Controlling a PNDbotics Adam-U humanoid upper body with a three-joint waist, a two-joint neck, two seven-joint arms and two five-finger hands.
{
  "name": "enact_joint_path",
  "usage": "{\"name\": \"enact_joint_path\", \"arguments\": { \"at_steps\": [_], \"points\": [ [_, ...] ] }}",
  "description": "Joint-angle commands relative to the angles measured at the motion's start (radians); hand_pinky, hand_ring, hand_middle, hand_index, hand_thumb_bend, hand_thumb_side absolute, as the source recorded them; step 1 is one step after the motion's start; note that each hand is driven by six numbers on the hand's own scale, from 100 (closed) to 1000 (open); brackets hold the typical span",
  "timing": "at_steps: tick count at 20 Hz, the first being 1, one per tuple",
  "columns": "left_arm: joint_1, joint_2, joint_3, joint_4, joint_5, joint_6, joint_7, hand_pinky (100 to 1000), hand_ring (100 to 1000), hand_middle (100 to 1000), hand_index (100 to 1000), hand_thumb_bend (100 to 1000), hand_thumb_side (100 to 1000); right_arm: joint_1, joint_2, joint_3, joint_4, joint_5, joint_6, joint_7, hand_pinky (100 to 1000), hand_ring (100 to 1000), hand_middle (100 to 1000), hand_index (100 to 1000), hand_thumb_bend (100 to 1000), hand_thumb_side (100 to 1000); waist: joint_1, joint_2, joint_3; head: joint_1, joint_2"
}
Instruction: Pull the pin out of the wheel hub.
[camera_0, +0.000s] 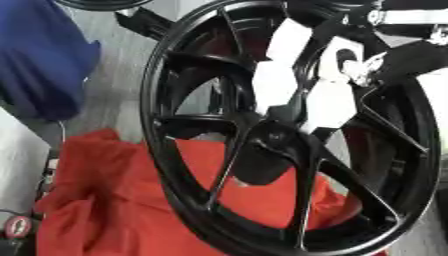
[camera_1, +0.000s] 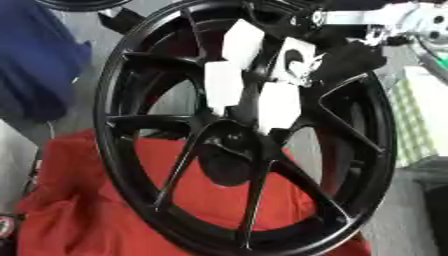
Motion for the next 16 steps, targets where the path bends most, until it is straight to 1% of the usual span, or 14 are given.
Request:
{"name": "enact_joint_path", "arguments": {
  "at_steps": [1,2,3,5,8,9,12,16],
  "points": [
    [-0.009,0.006,-0.001,-0.02,-0.004,-0.001,-0.006,721,831,756,900,390,572,-0.001,-0.017,-0.003,0.01,0.001,0.0,0.014,966,955,925,992,100,530,0.005,-0.013,0.001,0.0,-0.006],
    [-0.009,0.007,-0.001,-0.02,-0.004,-0.001,-0.007,722,831,756,900,390,572,0.002,-0.018,-0.006,0.01,-0.006,-0.002,0.013,965,954,925,992,100,537,0.005,-0.012,0.0,0.0,-0.004],
    [-0.01,0.007,-0.001,-0.02,-0.004,-0.001,-0.007,722,831,756,900,389,573,0.004,-0.019,-0.011,0.007,-0.014,-0.004,0.009,961,952,922,990,100,564,0.005,-0.012,0.0,0.001,-0.004],
    [-0.01,0.006,-0.001,-0.02,-0.005,0.0,-0.009,722,831,756,900,388,573,0.008,-0.02,-0.023,-0.001,-0.029,-0.008,-0.004,961,952,923,992,100,574,0.005,-0.011,-0.001,0.002,-0.005],
    [-0.011,0.006,-0.003,-0.02,-0.01,0.001,-0.013,723,832,755,901,386,575,0.014,-0.027,-0.04,-0.014,-0.039,-0.009,-0.024,959,950,922,994,100,636,0.006,-0.011,-0.003,0.003,-0.003],
    [-0.011,0.006,-0.003,-0.02,-0.011,0.001,-0.014,724,832,756,901,386,575,0.016,-0.029,-0.044,-0.019,-0.041,-0.009,-0.031,958,949,922,995,100,679,0.006,-0.011,-0.004,0.004,-0.004],
    [-0.012,0.006,-0.004,-0.02,-0.012,0.001,-0.016,725,833,755,901,384,575,0.023,-0.033,-0.058,-0.029,-0.048,-0.008,-0.048,958,950,924,998,100,751,0.007,-0.011,-0.005,0.006,-0.005],
    [-0.013,0.007,-0.005,-0.02,-0.012,0.002,-0.021,725,834,754,901,383,575,0.029,-0.039,-0.065,-0.034,-0.052,-0.006,-0.056,962,954,929,1000,100,764,0.007,-0.013,-0.007,0.007,-0.006]
  ]
}}
